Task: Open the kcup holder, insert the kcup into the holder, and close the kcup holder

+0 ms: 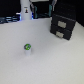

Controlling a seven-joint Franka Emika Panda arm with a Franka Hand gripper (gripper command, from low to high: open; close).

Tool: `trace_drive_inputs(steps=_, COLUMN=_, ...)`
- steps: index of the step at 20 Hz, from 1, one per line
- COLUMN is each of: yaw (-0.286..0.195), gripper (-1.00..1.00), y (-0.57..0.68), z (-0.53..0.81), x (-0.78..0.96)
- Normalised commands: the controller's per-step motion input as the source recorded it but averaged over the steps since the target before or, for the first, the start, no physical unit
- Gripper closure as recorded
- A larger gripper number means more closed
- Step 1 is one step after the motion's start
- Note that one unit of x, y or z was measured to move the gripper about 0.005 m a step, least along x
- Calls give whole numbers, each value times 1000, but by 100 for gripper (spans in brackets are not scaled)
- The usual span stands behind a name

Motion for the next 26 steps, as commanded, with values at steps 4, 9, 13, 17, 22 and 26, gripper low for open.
trace_drive_inputs(steps=4, yaw=-82, gripper=-100, y=474, z=115, x=-177)
trace_drive_inputs(steps=9, yaw=-144, gripper=-100, y=628, z=88, x=-222)
trace_drive_inputs(steps=13, yaw=-197, gripper=-100, y=648, z=2, x=-206)
trace_drive_inputs(steps=17, yaw=-195, gripper=-100, y=639, z=-30, x=-195)
trace_drive_inputs(steps=22, yaw=-183, gripper=-100, y=660, z=-87, x=-214)
trace_drive_inputs(steps=26, yaw=-172, gripper=-100, y=670, z=-153, x=-263)
